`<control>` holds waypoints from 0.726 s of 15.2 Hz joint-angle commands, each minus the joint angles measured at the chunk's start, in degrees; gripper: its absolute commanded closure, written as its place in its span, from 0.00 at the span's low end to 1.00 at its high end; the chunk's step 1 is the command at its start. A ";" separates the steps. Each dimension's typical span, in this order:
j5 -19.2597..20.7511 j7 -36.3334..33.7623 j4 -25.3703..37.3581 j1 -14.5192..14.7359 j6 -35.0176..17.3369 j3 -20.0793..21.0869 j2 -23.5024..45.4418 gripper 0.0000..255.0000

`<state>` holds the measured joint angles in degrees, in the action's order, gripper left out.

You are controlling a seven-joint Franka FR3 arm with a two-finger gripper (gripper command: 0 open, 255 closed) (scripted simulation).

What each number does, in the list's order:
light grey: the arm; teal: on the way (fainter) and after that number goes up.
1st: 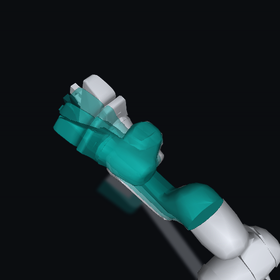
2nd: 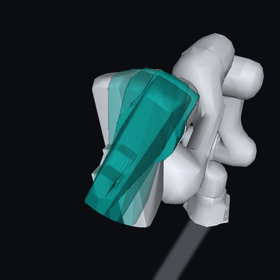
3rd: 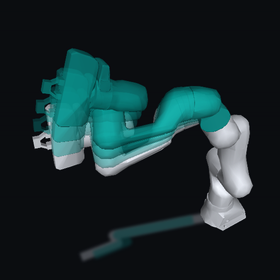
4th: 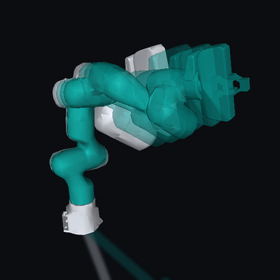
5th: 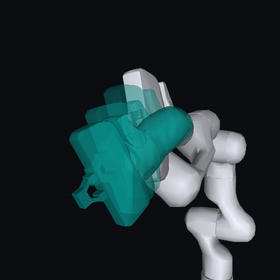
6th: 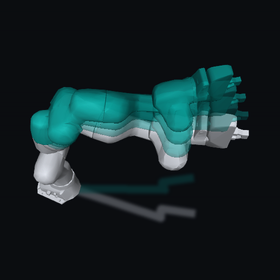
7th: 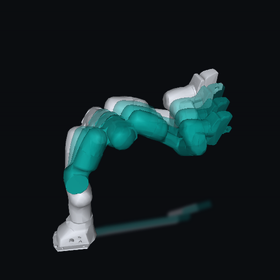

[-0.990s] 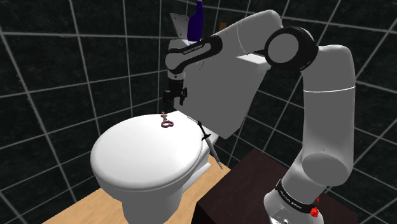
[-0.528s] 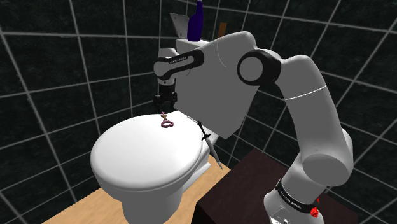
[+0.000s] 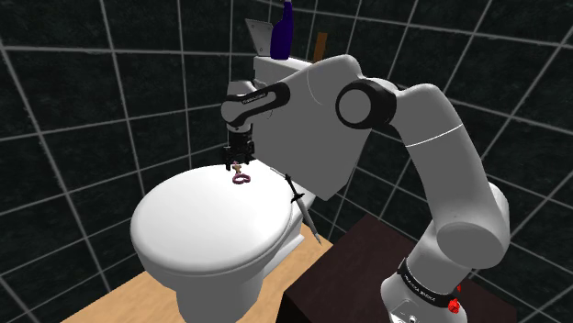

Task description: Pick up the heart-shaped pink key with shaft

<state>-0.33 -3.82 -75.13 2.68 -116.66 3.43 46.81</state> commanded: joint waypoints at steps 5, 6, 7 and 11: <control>0.06 -0.07 1.59 0.11 0.28 -0.03 1.26 1.00; 0.05 -0.12 1.19 0.14 0.07 -0.02 1.07 1.00; 0.06 -0.13 1.44 0.16 0.06 -0.03 1.33 1.00; -0.01 -0.01 0.13 0.00 0.31 -0.01 -0.21 1.00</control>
<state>-0.40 -3.91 -74.58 2.84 -116.73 3.53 46.81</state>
